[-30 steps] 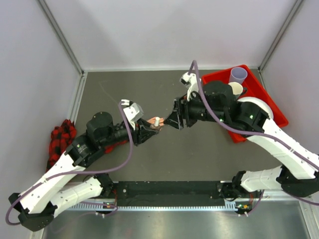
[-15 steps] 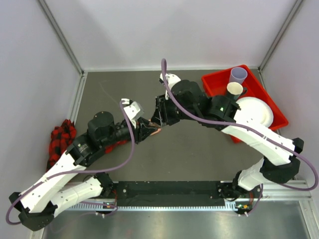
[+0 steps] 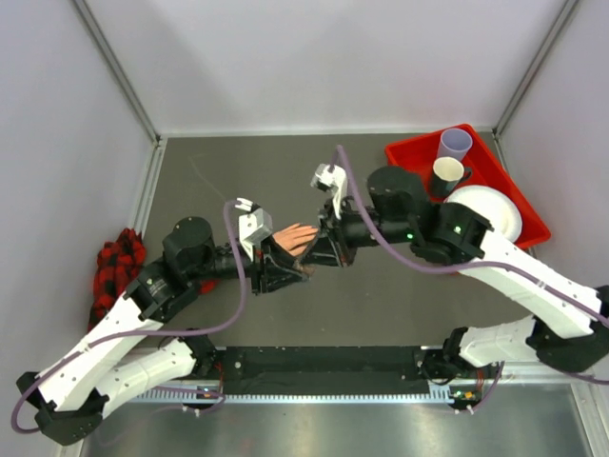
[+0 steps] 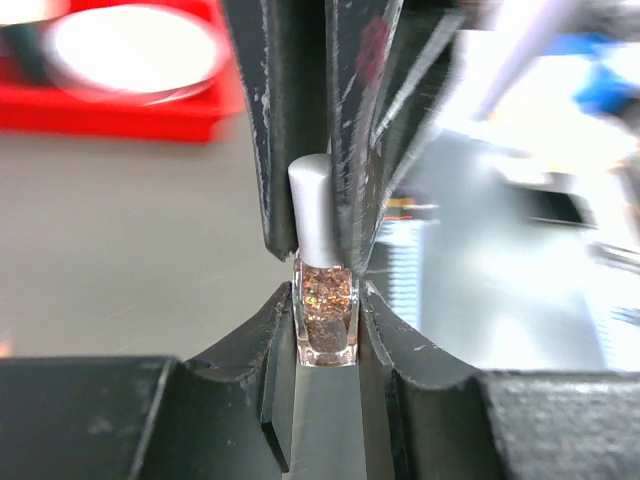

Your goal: Paint the nails

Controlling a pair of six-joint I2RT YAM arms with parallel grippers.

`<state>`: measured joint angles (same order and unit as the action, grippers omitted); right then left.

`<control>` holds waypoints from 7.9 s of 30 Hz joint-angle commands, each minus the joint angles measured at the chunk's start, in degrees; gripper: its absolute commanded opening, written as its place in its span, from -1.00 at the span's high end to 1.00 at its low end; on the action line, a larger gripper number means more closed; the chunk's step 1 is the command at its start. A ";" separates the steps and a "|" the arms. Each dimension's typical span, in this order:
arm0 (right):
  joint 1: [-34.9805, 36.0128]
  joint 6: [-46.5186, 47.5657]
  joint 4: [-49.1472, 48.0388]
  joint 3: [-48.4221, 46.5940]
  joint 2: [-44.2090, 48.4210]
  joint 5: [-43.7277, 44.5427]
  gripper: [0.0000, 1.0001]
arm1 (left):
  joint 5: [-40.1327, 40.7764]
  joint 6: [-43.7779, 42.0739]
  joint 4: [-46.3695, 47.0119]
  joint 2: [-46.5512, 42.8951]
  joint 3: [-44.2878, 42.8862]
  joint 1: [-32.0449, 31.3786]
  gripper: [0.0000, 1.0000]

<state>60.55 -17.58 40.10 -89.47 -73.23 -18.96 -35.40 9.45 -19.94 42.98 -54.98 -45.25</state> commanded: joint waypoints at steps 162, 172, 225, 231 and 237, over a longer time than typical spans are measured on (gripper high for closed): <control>-0.61 2.73 -0.55 -2.20 4.85 10.70 1.00 | 6.66 -8.93 0.70 -0.79 -0.83 -0.45 1.00; -0.70 2.29 -0.90 -2.11 5.82 11.57 1.00 | 8.41 -9.01 0.87 -0.53 -0.74 -0.45 1.00; -10.02 -3.77 -68.49 39.20 -26.00 29.86 1.00 | 40.58 -3.13 80.59 30.15 23.87 19.33 1.00; -8.61 -2.98 -66.73 39.20 -25.64 31.62 1.00 | 40.76 -3.04 80.24 28.91 25.36 19.41 1.00; -8.08 -3.33 -65.59 39.11 -26.35 32.32 1.00 | 40.41 -3.21 79.53 28.39 25.63 19.41 1.00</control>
<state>51.37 -21.45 -24.32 -50.13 -99.20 11.60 5.87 5.96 55.42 73.23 -29.65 -26.22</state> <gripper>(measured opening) 0.179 0.305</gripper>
